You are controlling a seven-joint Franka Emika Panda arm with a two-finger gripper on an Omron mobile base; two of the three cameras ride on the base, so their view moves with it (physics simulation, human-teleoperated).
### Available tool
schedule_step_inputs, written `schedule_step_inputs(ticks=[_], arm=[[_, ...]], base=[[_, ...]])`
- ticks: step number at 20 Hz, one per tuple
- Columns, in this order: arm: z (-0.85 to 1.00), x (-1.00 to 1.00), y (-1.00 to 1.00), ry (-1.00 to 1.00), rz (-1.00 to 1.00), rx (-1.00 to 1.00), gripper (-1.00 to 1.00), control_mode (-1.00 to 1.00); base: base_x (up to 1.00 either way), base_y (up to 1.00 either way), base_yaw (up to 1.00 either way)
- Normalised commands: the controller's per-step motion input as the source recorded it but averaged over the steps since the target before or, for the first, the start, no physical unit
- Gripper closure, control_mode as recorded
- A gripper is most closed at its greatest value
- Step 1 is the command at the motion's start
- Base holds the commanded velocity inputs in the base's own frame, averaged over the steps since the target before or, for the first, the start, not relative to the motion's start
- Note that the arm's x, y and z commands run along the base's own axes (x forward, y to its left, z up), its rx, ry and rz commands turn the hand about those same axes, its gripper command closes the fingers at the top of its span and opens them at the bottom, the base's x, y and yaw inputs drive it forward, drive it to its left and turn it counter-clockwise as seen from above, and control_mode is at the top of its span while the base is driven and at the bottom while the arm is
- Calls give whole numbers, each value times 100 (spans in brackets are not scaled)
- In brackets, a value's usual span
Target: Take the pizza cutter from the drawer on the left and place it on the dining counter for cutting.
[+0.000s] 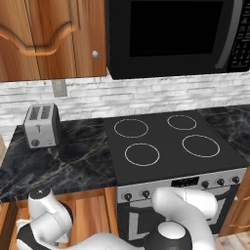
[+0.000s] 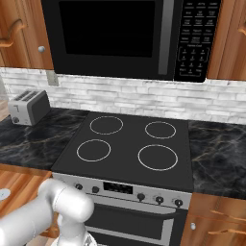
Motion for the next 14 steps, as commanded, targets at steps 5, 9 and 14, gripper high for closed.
schedule_step_inputs(ticks=[5,9,14], arm=[[-34,0,0,0,0,0,-100,-100],[-15,3,0,0,0,0,-100,-100],[-6,2,2,0,0,0,-100,-100]], base=[[0,0,0],[0,0,0],[0,0,0]])
